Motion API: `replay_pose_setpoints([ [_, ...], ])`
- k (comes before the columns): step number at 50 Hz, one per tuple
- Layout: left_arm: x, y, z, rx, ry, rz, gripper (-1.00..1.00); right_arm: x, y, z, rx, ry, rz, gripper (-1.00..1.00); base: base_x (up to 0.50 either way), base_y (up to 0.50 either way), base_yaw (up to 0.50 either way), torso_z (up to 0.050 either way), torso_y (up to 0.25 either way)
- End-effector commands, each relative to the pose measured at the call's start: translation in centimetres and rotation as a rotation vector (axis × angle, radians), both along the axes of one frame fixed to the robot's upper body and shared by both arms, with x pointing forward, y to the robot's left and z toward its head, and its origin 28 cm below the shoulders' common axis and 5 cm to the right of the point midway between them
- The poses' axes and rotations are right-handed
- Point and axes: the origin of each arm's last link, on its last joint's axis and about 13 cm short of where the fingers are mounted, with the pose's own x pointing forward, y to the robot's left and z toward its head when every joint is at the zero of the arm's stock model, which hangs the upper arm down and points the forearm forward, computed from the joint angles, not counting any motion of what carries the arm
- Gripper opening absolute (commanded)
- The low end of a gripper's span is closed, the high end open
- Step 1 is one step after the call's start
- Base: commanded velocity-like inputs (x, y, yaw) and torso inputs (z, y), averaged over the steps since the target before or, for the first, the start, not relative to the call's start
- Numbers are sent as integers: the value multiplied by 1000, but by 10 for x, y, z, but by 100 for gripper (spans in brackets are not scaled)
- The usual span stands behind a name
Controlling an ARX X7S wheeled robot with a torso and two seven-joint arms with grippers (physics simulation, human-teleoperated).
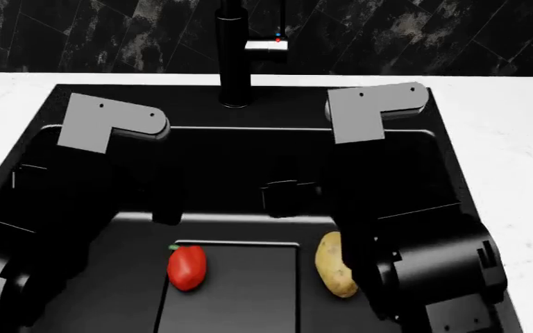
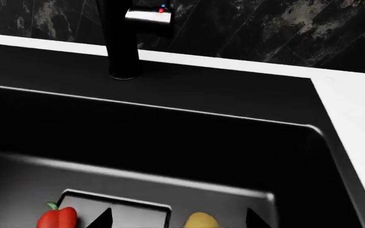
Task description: Pick the vegetables from the sink and place them on the cutting board.
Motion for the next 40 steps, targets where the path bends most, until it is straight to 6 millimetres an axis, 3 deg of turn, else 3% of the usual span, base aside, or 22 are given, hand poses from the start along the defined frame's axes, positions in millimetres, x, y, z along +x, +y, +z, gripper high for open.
replay_pose_setpoints([
  [1,-2,-8,0,-12,-2,-26,100,4,2,-18,16,2,32,100,0,0,0,0,0],
  [30,-8,-11,-21,25,36,-40,100,-6,1,-37,-16,51,42,100,105,0,0,0,0],
  [40,-8,-13,-20,24,41,-43,100,-6,1,-37,-5,28,65,100,39,0,0,0,0],
])
